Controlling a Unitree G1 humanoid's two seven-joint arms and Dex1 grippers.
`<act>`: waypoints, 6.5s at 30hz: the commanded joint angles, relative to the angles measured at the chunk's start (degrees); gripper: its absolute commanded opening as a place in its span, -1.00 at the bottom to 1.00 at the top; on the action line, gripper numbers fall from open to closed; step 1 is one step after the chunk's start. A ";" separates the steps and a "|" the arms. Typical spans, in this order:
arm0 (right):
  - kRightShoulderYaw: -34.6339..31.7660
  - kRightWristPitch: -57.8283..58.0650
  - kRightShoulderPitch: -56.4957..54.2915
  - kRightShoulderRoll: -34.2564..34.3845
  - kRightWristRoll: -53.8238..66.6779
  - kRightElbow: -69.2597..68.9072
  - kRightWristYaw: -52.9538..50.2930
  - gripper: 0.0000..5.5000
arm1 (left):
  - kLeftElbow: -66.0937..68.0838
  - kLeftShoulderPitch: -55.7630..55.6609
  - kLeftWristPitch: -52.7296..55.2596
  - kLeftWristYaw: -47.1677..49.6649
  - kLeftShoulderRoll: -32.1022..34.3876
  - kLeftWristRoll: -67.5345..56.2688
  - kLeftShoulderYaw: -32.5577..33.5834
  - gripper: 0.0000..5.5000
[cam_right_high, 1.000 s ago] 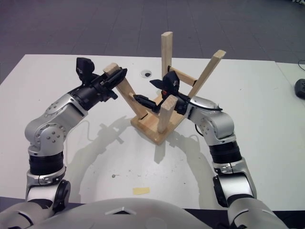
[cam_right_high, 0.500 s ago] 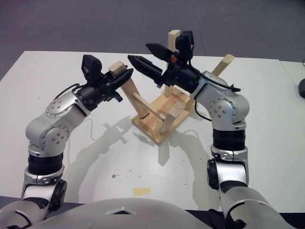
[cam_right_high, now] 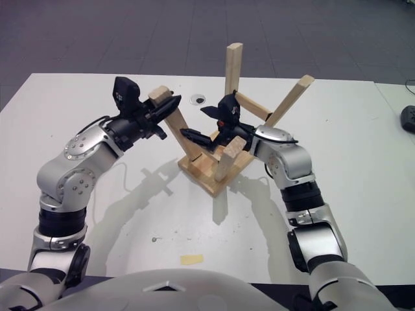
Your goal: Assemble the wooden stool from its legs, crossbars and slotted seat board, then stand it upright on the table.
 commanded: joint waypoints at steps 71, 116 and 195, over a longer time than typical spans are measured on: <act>-18.35 5.36 2.23 8.37 29.23 -31.12 -30.71 0.96 | 36.84 -17.38 -13.44 -1.12 -6.09 20.85 2.88 0.96; -7.41 -7.88 2.47 -1.92 -3.48 11.36 7.49 0.96 | 7.21 8.08 -9.81 -37.30 18.57 12.39 -1.37 0.96; -35.72 22.22 33.92 -18.54 38.87 -18.58 0.07 0.65 | 13.07 7.71 14.68 -44.13 29.43 -16.80 24.39 0.56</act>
